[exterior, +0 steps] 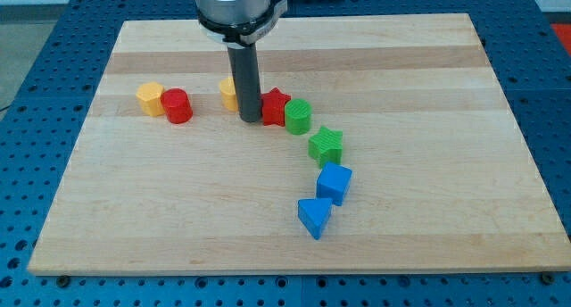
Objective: Slide the green circle below the yellow heart
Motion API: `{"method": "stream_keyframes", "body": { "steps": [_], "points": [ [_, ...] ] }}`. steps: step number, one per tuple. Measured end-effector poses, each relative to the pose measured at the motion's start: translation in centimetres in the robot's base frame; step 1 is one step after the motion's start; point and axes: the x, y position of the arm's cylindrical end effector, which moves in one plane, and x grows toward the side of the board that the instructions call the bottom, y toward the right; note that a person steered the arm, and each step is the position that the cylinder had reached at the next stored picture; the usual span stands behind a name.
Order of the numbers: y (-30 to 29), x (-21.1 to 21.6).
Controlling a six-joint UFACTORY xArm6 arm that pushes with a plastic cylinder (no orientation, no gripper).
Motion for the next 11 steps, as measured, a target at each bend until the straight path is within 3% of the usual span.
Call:
{"method": "stream_keyframes", "body": {
  "steps": [3,5,7,8,9,11],
  "points": [
    [10.0,0.9],
    [21.7,0.7],
    [22.5,6.9],
    [31.8,4.7],
    [27.6,2.0],
    [3.6,2.4]
  ]
}}
